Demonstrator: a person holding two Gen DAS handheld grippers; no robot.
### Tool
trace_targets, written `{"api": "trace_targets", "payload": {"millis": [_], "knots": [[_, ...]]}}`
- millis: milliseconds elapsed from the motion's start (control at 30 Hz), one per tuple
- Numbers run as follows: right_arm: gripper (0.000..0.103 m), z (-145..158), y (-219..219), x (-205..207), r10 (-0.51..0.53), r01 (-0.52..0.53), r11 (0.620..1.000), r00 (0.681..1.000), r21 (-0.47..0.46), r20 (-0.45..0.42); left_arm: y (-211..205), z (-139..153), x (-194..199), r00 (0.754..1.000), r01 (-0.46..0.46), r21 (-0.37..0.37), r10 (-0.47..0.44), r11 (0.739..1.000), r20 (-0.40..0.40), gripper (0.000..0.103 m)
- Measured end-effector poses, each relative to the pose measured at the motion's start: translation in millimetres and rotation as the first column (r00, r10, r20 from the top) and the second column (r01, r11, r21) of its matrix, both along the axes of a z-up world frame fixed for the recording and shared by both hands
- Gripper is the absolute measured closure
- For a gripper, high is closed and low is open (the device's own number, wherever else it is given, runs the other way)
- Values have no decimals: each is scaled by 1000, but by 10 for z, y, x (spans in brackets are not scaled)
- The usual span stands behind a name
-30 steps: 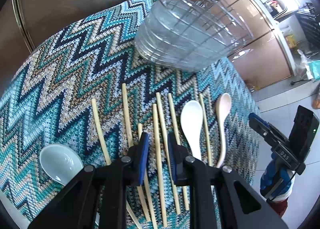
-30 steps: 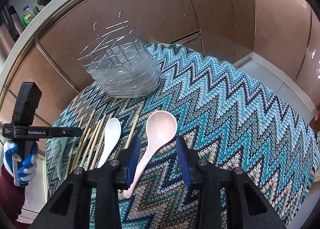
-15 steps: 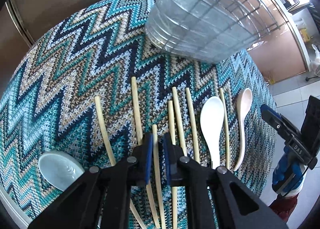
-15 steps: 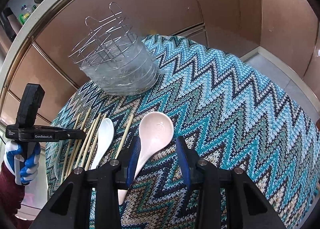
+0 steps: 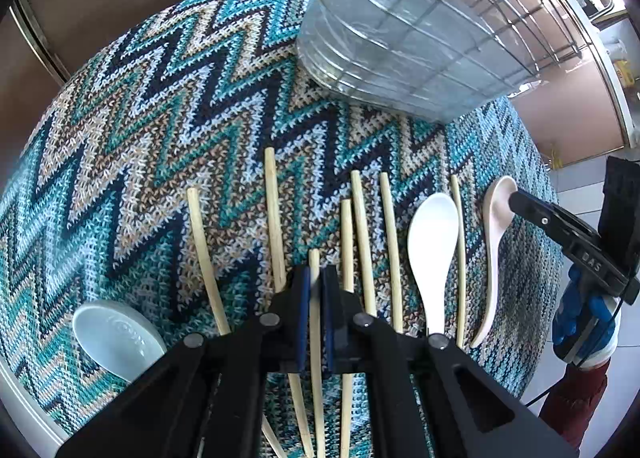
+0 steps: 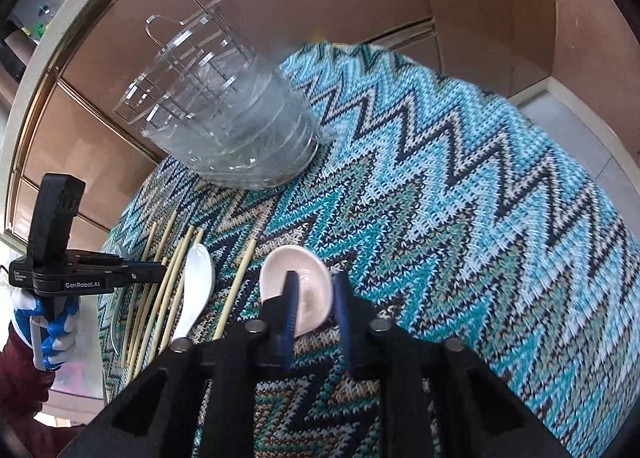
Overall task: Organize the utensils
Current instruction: 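Grasp the beige spoon with the right tool while the left tool grasps a chopstick, then lift both into the utensil holder and open both tools to release them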
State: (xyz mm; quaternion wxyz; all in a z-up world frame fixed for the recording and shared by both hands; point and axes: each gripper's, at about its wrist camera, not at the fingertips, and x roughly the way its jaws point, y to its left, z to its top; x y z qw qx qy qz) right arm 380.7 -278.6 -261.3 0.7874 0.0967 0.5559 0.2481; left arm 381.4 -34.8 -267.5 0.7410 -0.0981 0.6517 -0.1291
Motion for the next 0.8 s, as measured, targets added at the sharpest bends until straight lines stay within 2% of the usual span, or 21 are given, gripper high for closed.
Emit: {"api": "trace_targets", "payload": {"millis": [100, 200, 333, 500, 633, 733, 800], "knots": [[95, -74, 22, 46, 39, -39, 999, 999, 4, -25, 2, -13, 14, 1000, -12, -2, 12, 1000, -1, 99], [96, -85, 64, 33, 50, -51, 998, 999, -22, -13, 69, -27, 5, 999, -44, -21, 44, 999, -3, 99], [96, 107, 164, -127, 52, -47, 995, 997, -83, 59, 151, 14, -68, 998, -49, -38, 50, 998, 31, 99], [97, 488, 203, -407, 29, -2, 986, 987, -167, 159, 253, 246, -308, 991, -30, -31, 34, 999, 132, 99], [97, 792, 163, -639, -14, 60, 979, 974, -195, 228, 353, 539, -586, 969, -29, -57, 42, 998, 243, 99], [97, 975, 161, -860, -47, 106, 973, 961, -207, 271, 461, 767, -826, 940, -36, -87, 63, 996, 335, 99], [97, 1075, 182, -1019, -72, 141, 964, 953, -224, 293, 553, 912, -1027, 913, -42, -118, 86, 992, 400, 99]]}}
